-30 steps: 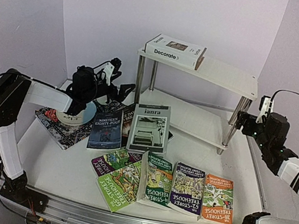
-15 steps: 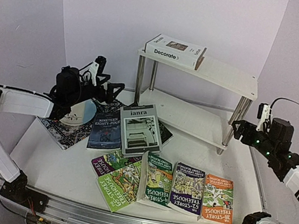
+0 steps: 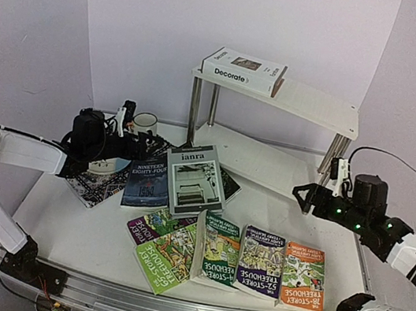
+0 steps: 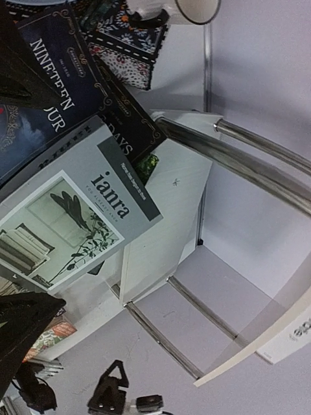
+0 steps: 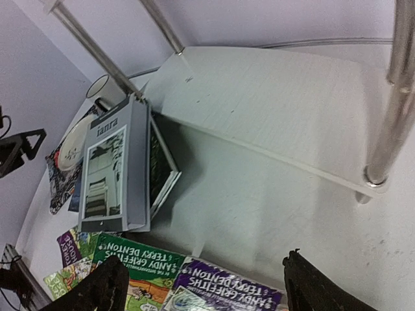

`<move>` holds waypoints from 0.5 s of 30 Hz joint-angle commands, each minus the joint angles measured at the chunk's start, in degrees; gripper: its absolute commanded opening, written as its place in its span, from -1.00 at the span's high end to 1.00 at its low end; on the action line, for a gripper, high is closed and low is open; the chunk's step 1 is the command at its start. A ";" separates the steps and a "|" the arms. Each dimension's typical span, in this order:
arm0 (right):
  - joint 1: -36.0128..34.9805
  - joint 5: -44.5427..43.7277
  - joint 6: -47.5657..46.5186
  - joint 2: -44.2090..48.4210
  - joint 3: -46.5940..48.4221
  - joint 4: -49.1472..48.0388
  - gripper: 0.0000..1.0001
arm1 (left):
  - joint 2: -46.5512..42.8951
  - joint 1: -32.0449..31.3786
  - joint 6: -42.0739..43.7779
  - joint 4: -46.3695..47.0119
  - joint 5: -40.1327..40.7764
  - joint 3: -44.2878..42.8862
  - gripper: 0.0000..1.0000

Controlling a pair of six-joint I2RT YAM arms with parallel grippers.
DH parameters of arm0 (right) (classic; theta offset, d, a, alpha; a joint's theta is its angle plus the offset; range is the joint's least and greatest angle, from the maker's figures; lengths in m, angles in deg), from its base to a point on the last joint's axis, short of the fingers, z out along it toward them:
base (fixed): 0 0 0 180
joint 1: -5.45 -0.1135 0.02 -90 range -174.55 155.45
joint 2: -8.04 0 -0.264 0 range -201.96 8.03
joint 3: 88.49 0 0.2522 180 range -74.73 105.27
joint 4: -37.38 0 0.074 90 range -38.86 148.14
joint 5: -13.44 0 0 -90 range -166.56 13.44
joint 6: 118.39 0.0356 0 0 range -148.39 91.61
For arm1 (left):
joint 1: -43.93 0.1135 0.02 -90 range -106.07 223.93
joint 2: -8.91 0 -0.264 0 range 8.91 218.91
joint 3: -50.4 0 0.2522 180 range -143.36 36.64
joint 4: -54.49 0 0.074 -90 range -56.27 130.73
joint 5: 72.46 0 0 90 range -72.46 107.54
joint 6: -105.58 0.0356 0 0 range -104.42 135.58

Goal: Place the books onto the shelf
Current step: Adjust the book pile.

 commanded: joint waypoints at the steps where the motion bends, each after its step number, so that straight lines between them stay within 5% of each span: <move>1: -7.35 -5.52 4.73 -3.74 -1.92 -5.94 -0.65 | 2.26 2.12 -7.58 0.07 -0.82 -1.22 -0.99; 8: -21.78 -16.18 6.82 -13.78 -0.88 -13.69 -0.66 | 1.54 5.69 -9.35 -0.67 2.33 -0.66 -0.99; 15: -26.71 -17.15 8.81 -23.25 1.96 -19.72 -0.69 | -2.16 10.82 -9.01 -0.72 -0.17 -0.58 -0.99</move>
